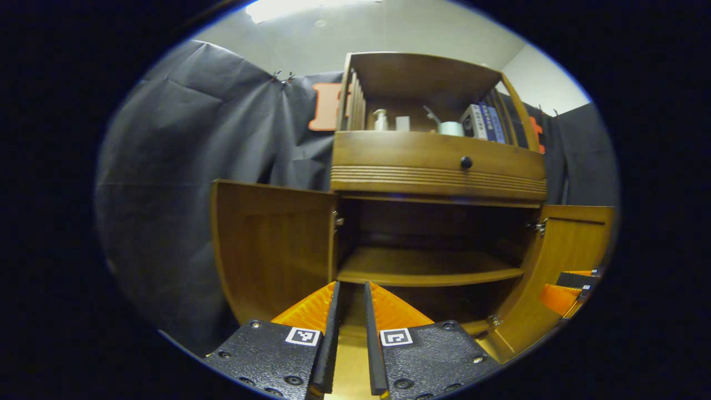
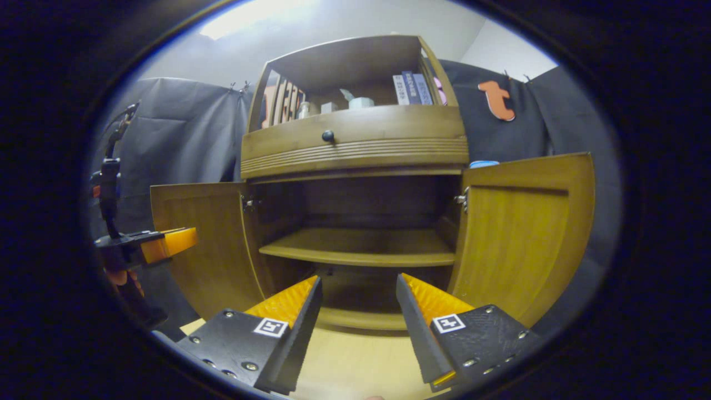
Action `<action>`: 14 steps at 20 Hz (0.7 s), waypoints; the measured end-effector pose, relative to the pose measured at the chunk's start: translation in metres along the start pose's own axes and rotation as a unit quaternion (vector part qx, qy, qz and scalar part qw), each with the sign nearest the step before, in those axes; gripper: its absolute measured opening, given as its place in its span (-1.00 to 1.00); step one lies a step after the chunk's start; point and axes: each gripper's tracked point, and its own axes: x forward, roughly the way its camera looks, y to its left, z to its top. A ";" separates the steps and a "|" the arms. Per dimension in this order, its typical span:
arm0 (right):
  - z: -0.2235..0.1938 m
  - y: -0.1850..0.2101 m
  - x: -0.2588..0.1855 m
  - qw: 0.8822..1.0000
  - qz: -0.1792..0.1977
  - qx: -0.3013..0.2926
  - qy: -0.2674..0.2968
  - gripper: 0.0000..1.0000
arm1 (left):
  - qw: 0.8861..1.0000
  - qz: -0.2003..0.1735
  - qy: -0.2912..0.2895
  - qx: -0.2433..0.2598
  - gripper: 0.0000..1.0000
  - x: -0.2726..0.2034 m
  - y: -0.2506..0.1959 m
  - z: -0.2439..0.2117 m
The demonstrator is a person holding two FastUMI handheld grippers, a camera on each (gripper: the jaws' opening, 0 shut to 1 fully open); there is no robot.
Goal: Open the right door of the double-door shoe cabinet with the right hand, and open the left door with the left hand.
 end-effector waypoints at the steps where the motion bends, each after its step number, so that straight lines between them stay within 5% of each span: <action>1: 0.005 -0.004 -0.003 1.000 -0.006 0.001 -0.007 0.59 | 1.000 -0.016 -0.006 0.000 -0.49 0.004 -0.014 0.005; 4: 0.014 -0.013 -0.011 0.999 -0.025 0.005 -0.019 0.59 | 0.999 -0.045 -0.020 0.001 -0.49 0.007 -0.045 0.013; 11: 0.020 -0.030 -0.028 0.998 -0.058 0.009 -0.031 0.60 | 0.997 -0.063 -0.028 -0.022 0.96 0.003 -0.063 0.012; 14: 0.025 -0.031 -0.034 0.997 -0.071 0.014 -0.040 0.79 | 0.997 -0.064 -0.033 -0.023 0.92 0.002 -0.062 0.017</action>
